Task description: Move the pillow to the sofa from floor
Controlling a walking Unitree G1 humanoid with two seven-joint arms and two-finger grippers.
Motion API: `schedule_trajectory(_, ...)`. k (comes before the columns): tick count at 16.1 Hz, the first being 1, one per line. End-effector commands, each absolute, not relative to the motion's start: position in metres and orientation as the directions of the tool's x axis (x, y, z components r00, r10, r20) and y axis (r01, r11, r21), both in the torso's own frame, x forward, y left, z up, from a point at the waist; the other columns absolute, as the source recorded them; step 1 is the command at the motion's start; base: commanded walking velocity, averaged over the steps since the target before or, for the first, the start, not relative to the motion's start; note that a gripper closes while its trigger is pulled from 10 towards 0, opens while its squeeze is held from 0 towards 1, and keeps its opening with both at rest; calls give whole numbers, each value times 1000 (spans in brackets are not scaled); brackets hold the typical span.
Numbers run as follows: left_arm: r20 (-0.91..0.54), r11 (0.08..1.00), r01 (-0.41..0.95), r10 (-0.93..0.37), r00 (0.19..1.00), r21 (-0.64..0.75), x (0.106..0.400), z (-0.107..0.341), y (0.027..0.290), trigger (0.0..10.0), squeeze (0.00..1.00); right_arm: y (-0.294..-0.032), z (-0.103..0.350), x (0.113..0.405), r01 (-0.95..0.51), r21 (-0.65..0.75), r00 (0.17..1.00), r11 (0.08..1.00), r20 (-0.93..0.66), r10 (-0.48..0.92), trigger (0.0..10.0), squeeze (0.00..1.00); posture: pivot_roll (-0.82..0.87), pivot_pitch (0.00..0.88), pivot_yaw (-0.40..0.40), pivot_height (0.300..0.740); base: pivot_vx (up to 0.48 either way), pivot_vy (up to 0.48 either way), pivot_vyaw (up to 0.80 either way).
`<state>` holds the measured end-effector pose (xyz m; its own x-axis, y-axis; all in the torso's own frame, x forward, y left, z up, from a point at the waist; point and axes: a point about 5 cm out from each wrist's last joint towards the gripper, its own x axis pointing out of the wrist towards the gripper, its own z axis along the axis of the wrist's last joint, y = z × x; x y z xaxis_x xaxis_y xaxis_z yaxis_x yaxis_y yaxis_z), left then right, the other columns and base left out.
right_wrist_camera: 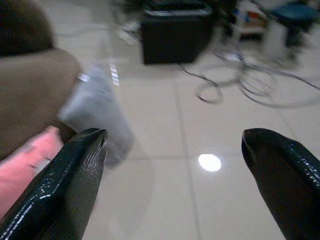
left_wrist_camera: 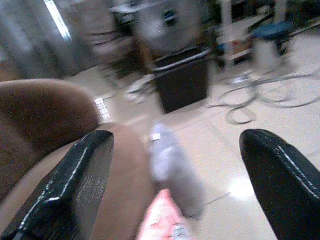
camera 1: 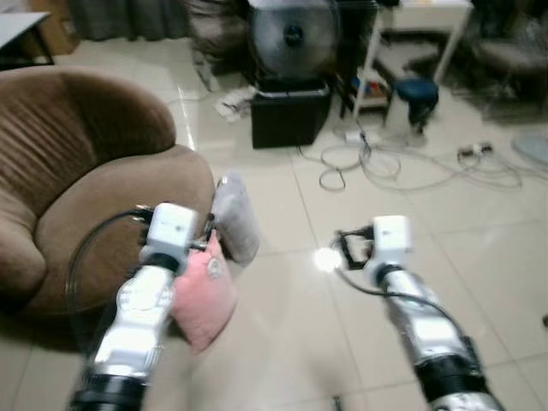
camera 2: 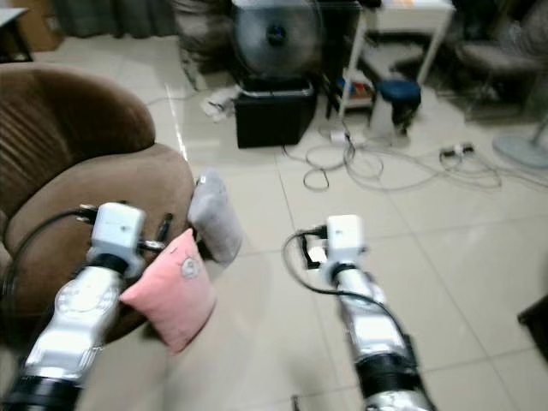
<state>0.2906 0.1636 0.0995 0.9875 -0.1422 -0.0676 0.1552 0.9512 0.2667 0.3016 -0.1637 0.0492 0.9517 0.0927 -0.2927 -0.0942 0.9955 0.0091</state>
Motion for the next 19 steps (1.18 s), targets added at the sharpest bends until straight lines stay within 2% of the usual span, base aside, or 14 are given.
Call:
schedule_trajectory(1, -71, 948, 141, -126, 989, 286, 292, 101, 170, 10000, 0, -160, 54, 305, -97, 28, 957, 995, -271, 101, 10000, 0, 33, 0, 9, 740, 0, 431, 0)
schedule_trajectory(16, -76, 949, 140, -124, 989, 283, 291, 100, 171, 10000, 0, -160, 54, 304, -98, 33, 957, 995, -272, 103, 10000, 0, 33, 0, 8, 740, 0, 431, -27)
schedule_trajectory(19, -77, 949, 141, -124, 989, 283, 291, 100, 171, 10000, 0, -159, 54, 304, -99, 33, 957, 995, -272, 104, 10000, 0, 33, 0, 8, 740, 0, 428, -725)
